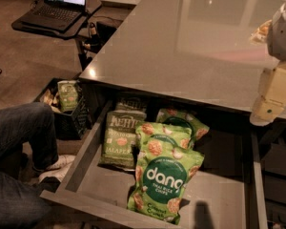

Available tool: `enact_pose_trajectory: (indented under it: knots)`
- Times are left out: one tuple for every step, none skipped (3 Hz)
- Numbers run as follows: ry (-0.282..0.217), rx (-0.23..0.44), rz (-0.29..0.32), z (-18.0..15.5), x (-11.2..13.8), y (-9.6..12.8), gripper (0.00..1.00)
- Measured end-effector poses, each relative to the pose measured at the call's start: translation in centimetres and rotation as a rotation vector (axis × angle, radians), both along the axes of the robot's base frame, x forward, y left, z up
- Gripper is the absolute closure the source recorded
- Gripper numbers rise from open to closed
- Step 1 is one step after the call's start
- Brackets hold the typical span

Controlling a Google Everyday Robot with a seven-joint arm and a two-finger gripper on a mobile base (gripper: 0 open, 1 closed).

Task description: Pick brown chip bag from top drawer and place on counter

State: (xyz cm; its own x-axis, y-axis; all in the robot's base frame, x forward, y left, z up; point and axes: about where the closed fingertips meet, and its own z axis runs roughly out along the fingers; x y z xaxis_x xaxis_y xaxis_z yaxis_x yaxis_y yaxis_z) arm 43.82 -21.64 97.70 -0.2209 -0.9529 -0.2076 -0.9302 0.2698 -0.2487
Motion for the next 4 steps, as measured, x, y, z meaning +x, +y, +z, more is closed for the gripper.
enact_pose_trajectory:
  knots:
    - [-0.006, -0.002, -0.004, -0.2, -0.8, 1.0, 0.00]
    - [0.013, -0.023, 0.018, -2.1, -3.0, 7.0, 0.00]
    - [0.013, -0.023, 0.018, -2.1, -3.0, 7.0, 0.00]
    - [0.006, -0.033, 0.031, -4.0, -3.1, 9.3, 0.00]
